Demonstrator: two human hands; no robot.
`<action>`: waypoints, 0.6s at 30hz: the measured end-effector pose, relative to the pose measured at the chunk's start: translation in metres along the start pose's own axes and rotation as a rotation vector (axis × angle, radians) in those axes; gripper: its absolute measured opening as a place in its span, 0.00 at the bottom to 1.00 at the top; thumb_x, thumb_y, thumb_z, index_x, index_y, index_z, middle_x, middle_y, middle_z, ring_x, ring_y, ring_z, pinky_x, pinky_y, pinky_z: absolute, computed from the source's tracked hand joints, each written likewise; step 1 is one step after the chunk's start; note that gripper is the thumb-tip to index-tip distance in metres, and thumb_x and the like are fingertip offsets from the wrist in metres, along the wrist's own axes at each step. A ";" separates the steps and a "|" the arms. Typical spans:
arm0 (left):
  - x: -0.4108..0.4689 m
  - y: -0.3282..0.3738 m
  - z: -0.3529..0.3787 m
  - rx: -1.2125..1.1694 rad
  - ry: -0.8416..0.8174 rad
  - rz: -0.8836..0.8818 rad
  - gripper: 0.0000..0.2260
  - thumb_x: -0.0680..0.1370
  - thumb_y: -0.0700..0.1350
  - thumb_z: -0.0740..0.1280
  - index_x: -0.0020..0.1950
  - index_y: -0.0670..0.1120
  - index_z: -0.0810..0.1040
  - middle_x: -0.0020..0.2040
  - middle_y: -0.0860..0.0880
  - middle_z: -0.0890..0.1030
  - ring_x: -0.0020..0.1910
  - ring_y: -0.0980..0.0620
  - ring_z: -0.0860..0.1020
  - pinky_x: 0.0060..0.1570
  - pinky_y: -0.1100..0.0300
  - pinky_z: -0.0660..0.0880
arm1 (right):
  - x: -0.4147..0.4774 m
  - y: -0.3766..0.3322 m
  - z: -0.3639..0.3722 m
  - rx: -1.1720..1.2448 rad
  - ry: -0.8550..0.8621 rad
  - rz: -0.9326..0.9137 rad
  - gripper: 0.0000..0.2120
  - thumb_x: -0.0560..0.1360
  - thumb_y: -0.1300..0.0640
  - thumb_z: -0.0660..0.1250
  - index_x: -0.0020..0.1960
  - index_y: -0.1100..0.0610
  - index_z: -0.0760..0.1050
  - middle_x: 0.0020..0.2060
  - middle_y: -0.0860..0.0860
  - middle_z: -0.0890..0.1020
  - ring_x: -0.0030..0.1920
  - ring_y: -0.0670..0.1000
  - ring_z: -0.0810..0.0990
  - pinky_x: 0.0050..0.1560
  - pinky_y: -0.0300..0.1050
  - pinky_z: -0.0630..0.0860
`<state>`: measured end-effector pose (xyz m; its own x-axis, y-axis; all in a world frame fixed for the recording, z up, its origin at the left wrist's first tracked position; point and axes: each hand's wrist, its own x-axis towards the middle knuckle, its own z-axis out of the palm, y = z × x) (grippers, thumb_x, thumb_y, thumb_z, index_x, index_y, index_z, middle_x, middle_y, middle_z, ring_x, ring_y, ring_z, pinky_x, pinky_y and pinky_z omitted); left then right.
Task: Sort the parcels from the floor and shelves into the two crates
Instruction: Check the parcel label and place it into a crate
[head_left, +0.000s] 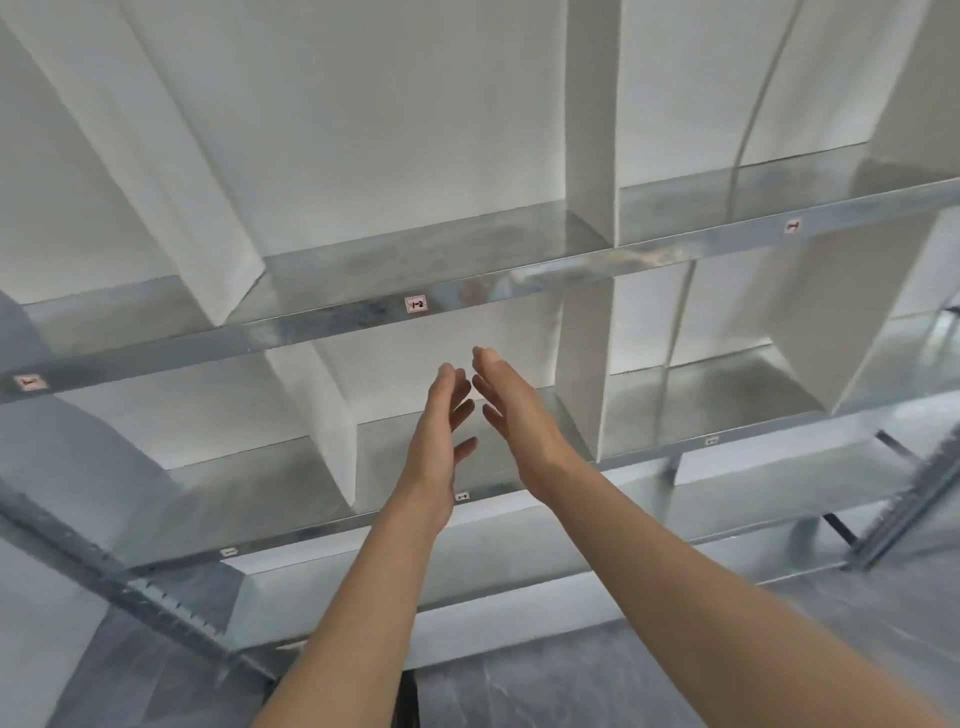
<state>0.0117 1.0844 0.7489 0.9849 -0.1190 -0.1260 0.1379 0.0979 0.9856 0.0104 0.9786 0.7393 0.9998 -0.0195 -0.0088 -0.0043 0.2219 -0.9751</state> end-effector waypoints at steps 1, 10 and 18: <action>0.003 0.000 0.001 -0.004 -0.012 -0.007 0.24 0.82 0.66 0.57 0.72 0.56 0.75 0.69 0.59 0.78 0.68 0.59 0.75 0.72 0.43 0.69 | 0.000 0.000 -0.003 -0.001 0.017 0.000 0.31 0.81 0.32 0.60 0.80 0.43 0.67 0.78 0.39 0.69 0.77 0.42 0.67 0.81 0.53 0.61; 0.041 -0.006 -0.001 0.012 -0.181 -0.064 0.24 0.82 0.66 0.56 0.73 0.56 0.73 0.71 0.59 0.75 0.68 0.59 0.74 0.72 0.44 0.69 | 0.023 0.010 -0.013 -0.030 0.196 0.021 0.28 0.84 0.36 0.59 0.80 0.46 0.66 0.70 0.39 0.74 0.76 0.42 0.69 0.81 0.53 0.62; 0.071 -0.023 0.022 0.041 -0.305 -0.130 0.26 0.83 0.66 0.54 0.75 0.54 0.71 0.72 0.58 0.75 0.70 0.57 0.73 0.72 0.43 0.67 | 0.032 0.013 -0.046 -0.063 0.317 0.017 0.38 0.76 0.30 0.60 0.81 0.48 0.66 0.70 0.39 0.73 0.75 0.42 0.71 0.79 0.50 0.65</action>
<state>0.0757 1.0521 0.7194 0.8817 -0.4184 -0.2178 0.2503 0.0236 0.9679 0.0413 0.9361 0.7162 0.9431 -0.3217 -0.0841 -0.0318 0.1646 -0.9859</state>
